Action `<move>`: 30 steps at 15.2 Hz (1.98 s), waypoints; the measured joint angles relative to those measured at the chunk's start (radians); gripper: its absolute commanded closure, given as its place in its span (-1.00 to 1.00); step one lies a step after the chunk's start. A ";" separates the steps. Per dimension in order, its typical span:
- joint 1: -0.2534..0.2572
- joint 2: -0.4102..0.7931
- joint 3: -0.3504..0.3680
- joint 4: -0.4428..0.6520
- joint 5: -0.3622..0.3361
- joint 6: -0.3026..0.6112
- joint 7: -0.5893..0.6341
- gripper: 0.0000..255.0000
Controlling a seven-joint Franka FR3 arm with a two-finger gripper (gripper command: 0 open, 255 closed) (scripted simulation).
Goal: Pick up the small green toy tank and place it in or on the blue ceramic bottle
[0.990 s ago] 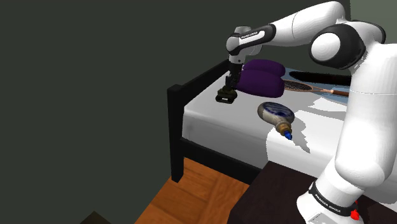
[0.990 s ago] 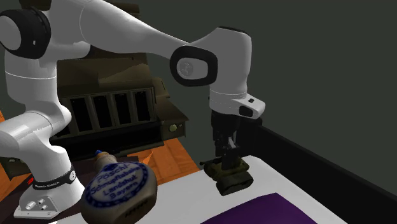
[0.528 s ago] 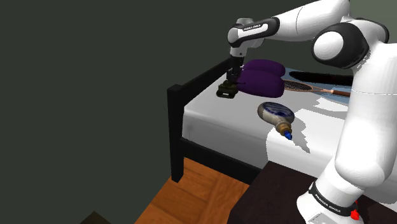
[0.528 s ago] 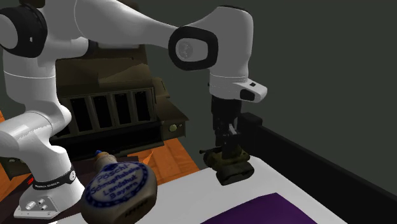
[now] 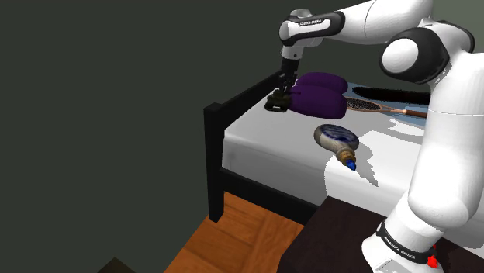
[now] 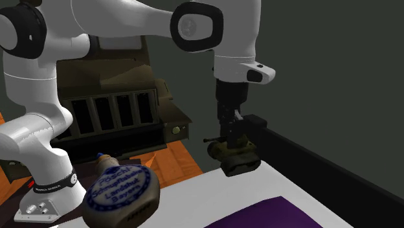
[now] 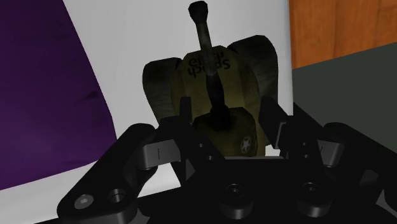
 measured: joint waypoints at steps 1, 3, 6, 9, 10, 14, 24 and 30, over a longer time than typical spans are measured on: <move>0.000 -0.004 0.000 0.006 -0.001 -0.010 0.000 1.00; -0.002 0.004 -0.001 0.047 0.001 -0.042 0.002 1.00; -0.006 0.012 -0.001 0.097 0.002 -0.085 0.003 1.00; -0.011 0.020 -0.003 0.150 0.004 -0.130 0.001 1.00; -0.013 0.026 -0.003 0.170 0.005 -0.145 0.001 1.00; -0.019 0.046 -0.003 0.257 0.010 -0.212 0.005 1.00; -0.054 0.145 -0.002 0.549 0.037 -0.406 0.008 1.00; -0.013 -0.089 -0.014 0.241 -0.020 -0.329 0.001 1.00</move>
